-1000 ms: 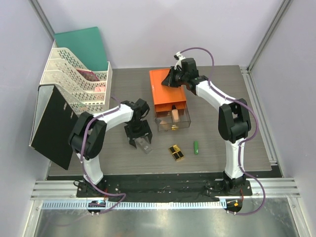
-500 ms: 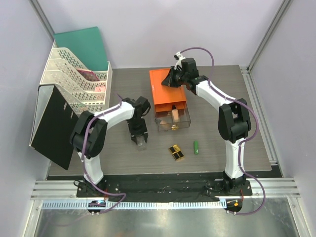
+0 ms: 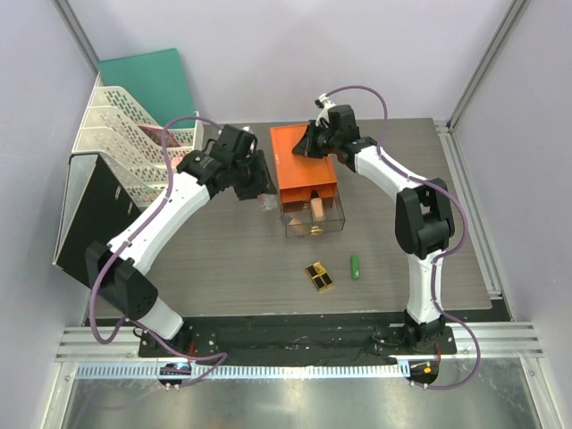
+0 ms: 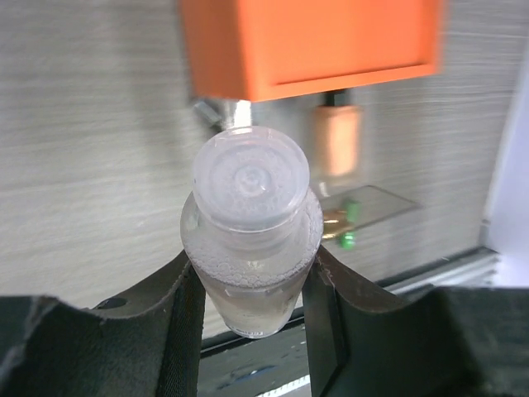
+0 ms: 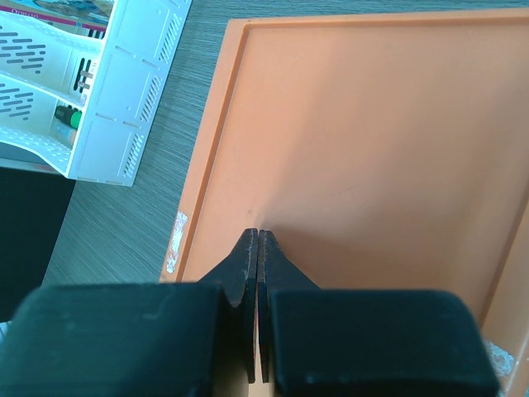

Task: Organize the makeup

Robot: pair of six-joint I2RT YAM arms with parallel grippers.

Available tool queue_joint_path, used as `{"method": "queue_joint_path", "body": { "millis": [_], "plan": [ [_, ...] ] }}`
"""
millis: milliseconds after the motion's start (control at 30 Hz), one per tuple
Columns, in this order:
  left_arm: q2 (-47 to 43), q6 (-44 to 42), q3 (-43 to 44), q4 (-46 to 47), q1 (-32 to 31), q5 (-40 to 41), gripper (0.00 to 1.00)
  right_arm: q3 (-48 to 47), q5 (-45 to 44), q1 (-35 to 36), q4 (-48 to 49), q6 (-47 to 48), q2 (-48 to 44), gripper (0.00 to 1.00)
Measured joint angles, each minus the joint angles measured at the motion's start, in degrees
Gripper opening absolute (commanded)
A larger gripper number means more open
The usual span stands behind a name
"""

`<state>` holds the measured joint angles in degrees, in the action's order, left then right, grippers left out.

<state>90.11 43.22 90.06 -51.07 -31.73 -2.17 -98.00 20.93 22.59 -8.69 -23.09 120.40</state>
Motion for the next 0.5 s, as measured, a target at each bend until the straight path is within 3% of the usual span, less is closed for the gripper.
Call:
{"method": "queue_joint_path", "body": {
  "millis": [233, 500],
  "plan": [
    [0.4, -0.5, -0.1, 7.7, 0.0, -7.1, 0.0, 0.2, 0.1, 0.0, 0.3, 0.0, 0.0, 0.01],
    [10.1, -2.0, 2.9, 11.3, -0.6, -13.0, 0.0, 0.3, 0.3, -0.1, 0.5, 0.0, 0.0, 0.01]
  ]
}}
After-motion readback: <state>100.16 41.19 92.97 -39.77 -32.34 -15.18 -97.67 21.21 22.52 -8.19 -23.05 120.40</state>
